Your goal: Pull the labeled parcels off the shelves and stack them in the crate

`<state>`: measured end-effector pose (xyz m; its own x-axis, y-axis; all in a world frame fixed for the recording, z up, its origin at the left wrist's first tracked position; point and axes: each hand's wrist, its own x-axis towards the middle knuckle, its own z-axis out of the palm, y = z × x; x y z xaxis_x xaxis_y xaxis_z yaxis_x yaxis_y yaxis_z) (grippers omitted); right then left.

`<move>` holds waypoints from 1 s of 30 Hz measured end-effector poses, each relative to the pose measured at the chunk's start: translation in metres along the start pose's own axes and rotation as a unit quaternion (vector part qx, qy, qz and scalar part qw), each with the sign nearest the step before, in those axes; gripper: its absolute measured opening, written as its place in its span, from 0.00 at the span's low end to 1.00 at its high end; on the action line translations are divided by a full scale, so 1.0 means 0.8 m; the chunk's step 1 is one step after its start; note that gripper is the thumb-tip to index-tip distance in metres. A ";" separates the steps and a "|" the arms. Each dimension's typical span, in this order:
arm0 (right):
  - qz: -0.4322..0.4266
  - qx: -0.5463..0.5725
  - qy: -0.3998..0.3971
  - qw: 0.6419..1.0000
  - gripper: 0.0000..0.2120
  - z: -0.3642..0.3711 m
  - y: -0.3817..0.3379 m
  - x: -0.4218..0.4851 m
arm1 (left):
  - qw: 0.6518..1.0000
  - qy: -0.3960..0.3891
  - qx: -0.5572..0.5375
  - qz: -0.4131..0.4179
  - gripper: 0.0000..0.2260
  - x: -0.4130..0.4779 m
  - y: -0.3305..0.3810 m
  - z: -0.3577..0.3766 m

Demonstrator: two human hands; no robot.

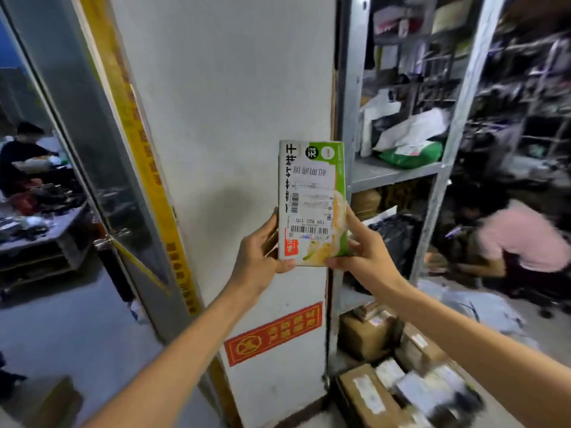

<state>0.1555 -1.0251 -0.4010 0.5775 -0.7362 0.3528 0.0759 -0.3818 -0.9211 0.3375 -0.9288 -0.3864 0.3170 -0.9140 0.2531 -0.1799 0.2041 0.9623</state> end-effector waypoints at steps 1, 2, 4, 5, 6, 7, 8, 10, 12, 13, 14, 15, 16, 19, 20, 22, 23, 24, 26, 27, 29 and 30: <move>0.007 -0.012 0.022 1.000 0.48 -0.014 0.007 0.000 | 1.000 -0.027 -0.007 0.002 0.44 0.018 -0.008 0.012; 0.016 -0.022 0.044 0.999 0.49 -0.027 0.012 -0.001 | 0.998 -0.054 -0.013 0.004 0.44 0.035 -0.016 0.025; 0.038 -0.041 0.089 0.994 0.50 -0.052 0.020 -0.003 | 0.994 -0.108 -0.021 0.004 0.43 0.068 -0.027 0.050; 0.047 -0.049 0.112 0.991 0.50 -0.063 0.022 -0.004 | 0.991 -0.132 -0.023 0.005 0.43 0.082 -0.031 0.062; 0.054 -0.054 0.133 0.988 0.49 -0.072 0.023 -0.006 | 0.987 -0.157 -0.024 0.007 0.42 0.095 -0.035 0.073; 0.059 -0.060 0.154 0.985 0.49 -0.080 0.024 -0.008 | 0.983 -0.181 -0.026 0.007 0.42 0.107 -0.039 0.083; 0.062 -0.070 0.176 0.980 0.49 -0.087 0.026 -0.011 | 0.978 -0.205 -0.030 0.005 0.42 0.119 -0.042 0.093; 0.065 -0.086 0.225 0.968 0.49 -0.097 0.031 -0.018 | 0.967 -0.253 -0.037 0.008 0.41 0.140 -0.048 0.115; 0.078 -0.086 0.275 0.954 0.50 -0.106 0.038 -0.031 | 0.955 -0.293 -0.038 0.017 0.41 0.155 -0.056 0.140; 0.086 -0.085 0.300 0.946 0.50 -0.111 0.042 -0.039 | 0.949 -0.312 -0.038 0.021 0.41 0.160 -0.060 0.154; 0.091 -0.088 0.322 0.938 0.50 -0.117 0.046 -0.048 | 0.942 -0.332 -0.040 0.023 0.41 0.163 -0.064 0.169; 0.097 -0.091 0.339 0.931 0.50 -0.123 0.049 -0.056 | 0.935 -0.351 -0.041 0.023 0.42 0.166 -0.069 0.185; 0.105 -0.092 0.356 0.924 0.50 -0.131 0.051 -0.064 | 0.928 -0.370 -0.043 0.021 0.42 0.169 -0.075 0.201; 0.126 -0.095 0.403 0.901 0.50 -0.159 0.061 -0.087 | 0.905 -0.422 -0.051 0.017 0.42 0.175 -0.088 0.252; 0.132 -0.101 0.413 0.895 0.50 -0.170 0.064 -0.093 | 0.899 -0.434 -0.054 0.018 0.41 0.177 -0.090 0.269; 0.146 -0.118 0.427 0.885 0.50 -0.193 0.073 -0.101 | 0.892 -0.448 -0.065 0.013 0.41 0.183 -0.098 0.300; 0.152 -0.124 0.431 0.881 0.50 -0.204 0.077 -0.102 | 0.891 -0.449 -0.068 0.005 0.41 0.187 -0.101 0.314; 0.156 -0.127 0.437 0.877 0.49 -0.215 0.081 -0.102 | 0.890 -0.451 -0.066 -0.001 0.42 0.192 -0.105 0.327; 0.158 -0.129 0.453 0.868 0.49 -0.235 0.090 -0.101 | 0.883 -0.465 -0.058 -0.002 0.41 0.207 -0.110 0.353; 0.160 -0.132 0.457 0.865 0.49 -0.245 0.094 -0.100 | 0.879 -0.474 -0.054 -0.002 0.42 0.216 -0.113 0.365; 0.170 -0.137 0.463 0.859 0.49 -0.267 0.104 -0.098 | 0.871 -0.490 -0.048 -0.003 0.42 0.232 -0.117 0.390; 0.175 -0.139 0.466 0.856 0.49 -0.279 0.109 -0.097 | 0.867 -0.495 -0.047 -0.005 0.42 0.239 -0.120 0.403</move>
<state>-0.0641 -1.1264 -0.4721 -0.3831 -0.9098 0.1598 -0.2405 -0.0688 -0.9682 0.1150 -1.2365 -0.4628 -0.6459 -0.7593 0.0797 -0.0905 0.1798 0.9795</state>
